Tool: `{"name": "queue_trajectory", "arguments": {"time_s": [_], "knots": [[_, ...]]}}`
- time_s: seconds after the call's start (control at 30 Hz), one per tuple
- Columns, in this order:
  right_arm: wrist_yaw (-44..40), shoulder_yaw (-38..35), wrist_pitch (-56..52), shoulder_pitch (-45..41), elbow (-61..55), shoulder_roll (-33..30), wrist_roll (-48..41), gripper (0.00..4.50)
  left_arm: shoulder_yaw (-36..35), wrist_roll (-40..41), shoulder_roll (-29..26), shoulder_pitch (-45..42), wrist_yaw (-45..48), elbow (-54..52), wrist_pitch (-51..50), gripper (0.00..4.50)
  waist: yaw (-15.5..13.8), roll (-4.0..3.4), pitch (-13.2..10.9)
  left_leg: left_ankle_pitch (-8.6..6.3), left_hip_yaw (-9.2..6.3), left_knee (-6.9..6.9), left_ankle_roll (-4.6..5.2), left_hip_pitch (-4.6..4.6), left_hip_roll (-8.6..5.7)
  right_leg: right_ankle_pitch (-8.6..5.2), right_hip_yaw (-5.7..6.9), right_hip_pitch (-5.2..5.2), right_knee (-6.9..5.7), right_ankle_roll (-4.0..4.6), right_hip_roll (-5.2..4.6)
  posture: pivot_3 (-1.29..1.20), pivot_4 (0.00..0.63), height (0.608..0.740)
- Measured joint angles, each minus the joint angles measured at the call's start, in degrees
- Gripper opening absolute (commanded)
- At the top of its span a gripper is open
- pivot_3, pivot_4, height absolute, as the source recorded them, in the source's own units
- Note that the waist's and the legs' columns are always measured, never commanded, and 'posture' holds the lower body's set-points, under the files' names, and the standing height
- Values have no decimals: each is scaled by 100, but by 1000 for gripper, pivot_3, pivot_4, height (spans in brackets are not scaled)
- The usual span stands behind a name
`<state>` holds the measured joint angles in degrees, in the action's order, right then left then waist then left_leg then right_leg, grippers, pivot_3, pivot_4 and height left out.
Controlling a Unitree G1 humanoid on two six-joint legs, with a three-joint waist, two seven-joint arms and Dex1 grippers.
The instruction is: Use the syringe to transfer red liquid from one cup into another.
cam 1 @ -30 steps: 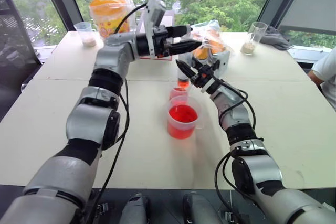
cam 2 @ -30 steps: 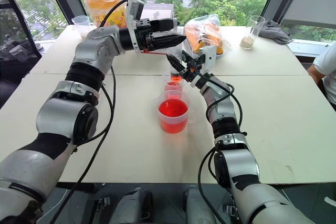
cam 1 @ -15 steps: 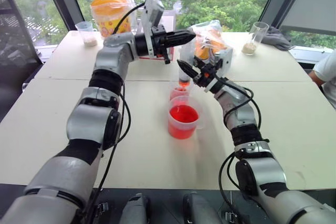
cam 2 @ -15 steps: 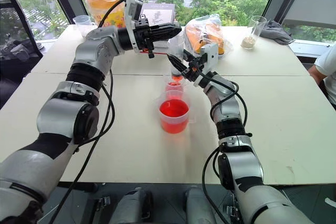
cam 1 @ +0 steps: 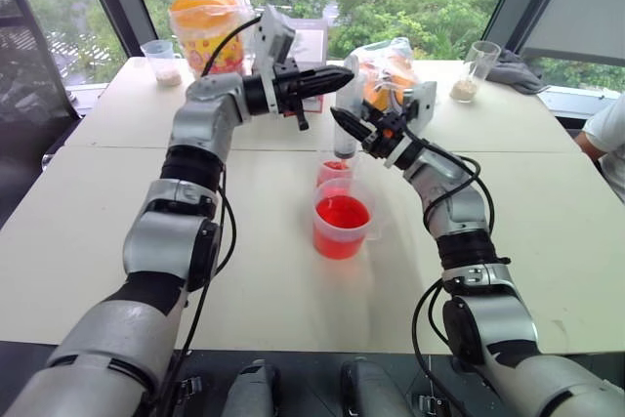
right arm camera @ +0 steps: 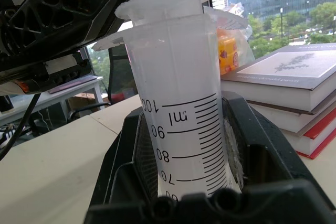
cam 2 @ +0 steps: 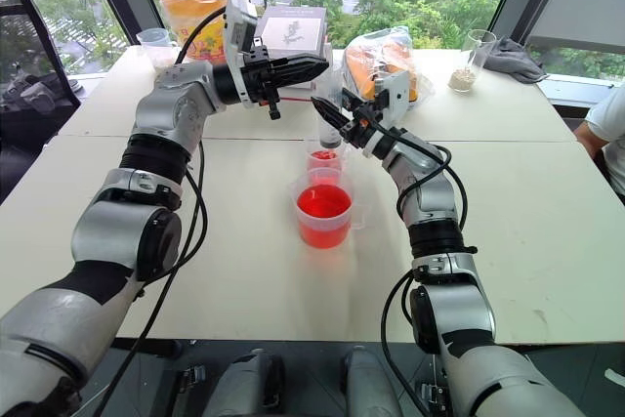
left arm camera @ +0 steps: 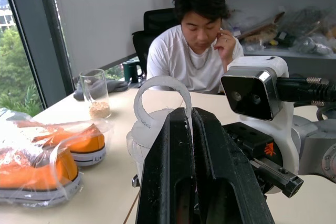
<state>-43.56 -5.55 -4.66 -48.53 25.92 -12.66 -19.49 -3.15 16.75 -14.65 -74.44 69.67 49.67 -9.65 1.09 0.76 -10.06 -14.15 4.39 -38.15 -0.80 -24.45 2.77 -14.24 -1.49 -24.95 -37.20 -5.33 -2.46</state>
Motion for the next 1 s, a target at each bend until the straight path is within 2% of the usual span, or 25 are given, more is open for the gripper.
{"name": "queue_trajectory", "arguments": {"time_s": [0.27,0.3,0.33,0.5,0.67,0.8,0.9,1.0], "knots": [[5,1,-49,54,-99,128,-40,1353,-28,48,-167,4,5,-147,-298,66,17,0,0,0,-1,0,0,1,0,0,0,-1,-2,0,1,0,150,740],[1,3,-49,59,-115,159,-43,1353,-67,105,-220,5,5,-197,-428,647,21,0,0,0,-1,0,0,2,1,0,0,-1,-3,0,2,0,150,740],[-1,4,-48,74,-151,173,-54,1353,-87,138,-269,5,4,-234,-529,978,20,0,0,0,-2,0,0,1,1,0,0,-1,-3,0,2,0,150,740],[-90,59,-2,80,-340,262,-130,1353,-267,288,-611,54,-168,-555,-965,3389,22,0,0,0,-2,0,0,1,2,0,0,-2,-3,0,1,0,150,740],[-106,89,-12,90,-342,268,-152,1353,-469,552,-1026,300,-238,-1268,-1384,3389,13,0,0,0,-1,0,0,1,2,0,0,-1,-3,0,-1,0,150,740],[-31,77,-193,106,-372,222,-166,1353,-483,780,-1354,1180,-269,-2319,-1926,3389,31,-1,0,0,-1,1,-1,3,3,0,0,-2,-6,0,-2,0,150,740],[292,43,-592,33,-449,18,-159,1353,-475,914,-1415,1867,-442,-2957,-2316,3389,9,-1,0,1,0,-2,-2,1,4,0,0,-2,-8,1,-6,0,150,740],[985,-211,-1455,-545,-480,-238,-240,1353,-474,1042,-1387,2320,-749,-3625,-2555,3389,-17,-3,-2,1,2,-4,-2,-2,1,1,-1,-4,-9,1,-16,0,150,740]]}}
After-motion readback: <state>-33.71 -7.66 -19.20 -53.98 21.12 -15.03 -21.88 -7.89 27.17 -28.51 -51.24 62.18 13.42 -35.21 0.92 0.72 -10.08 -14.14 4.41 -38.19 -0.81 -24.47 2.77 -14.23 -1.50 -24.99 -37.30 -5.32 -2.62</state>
